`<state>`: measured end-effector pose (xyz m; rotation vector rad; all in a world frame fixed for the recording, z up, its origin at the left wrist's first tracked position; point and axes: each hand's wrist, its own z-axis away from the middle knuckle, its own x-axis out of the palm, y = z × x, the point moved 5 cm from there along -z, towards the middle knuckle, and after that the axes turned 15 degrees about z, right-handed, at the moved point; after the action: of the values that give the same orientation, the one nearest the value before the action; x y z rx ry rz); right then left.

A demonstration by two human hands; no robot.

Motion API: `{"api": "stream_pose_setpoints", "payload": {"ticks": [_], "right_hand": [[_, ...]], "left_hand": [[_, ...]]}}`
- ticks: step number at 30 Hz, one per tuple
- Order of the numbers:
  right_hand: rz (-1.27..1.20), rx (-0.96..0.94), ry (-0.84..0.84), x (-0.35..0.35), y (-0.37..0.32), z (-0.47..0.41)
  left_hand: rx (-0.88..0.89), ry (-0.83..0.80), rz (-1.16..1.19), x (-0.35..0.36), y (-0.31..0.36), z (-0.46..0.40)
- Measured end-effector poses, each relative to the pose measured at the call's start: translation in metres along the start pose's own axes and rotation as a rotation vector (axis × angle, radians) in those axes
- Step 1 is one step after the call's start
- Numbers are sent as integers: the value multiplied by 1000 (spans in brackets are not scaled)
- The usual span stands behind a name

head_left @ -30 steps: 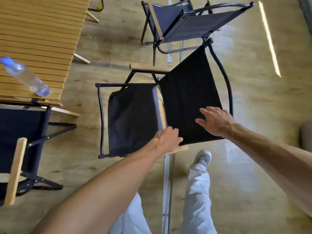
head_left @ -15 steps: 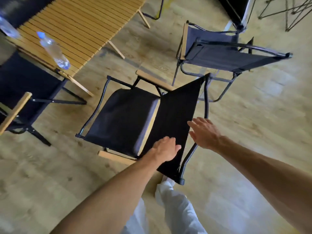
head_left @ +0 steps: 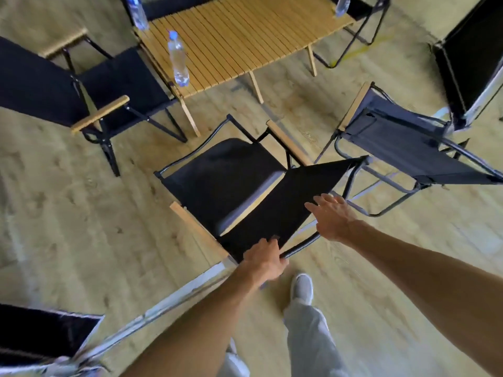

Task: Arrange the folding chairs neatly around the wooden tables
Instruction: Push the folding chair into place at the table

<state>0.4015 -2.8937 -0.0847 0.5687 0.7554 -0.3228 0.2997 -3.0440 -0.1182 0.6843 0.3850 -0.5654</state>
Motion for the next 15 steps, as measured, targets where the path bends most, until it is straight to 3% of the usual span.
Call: {"api": "stream_pose_setpoints", "payload": {"ticks": [7, 15], "right_hand": [[238, -130, 12, 9, 52, -62], [238, -236, -112, 30, 93, -117]], "left_hand": [[-314, 99, 45, 32, -10, -19], [-300, 262, -116, 26, 12, -30]]}}
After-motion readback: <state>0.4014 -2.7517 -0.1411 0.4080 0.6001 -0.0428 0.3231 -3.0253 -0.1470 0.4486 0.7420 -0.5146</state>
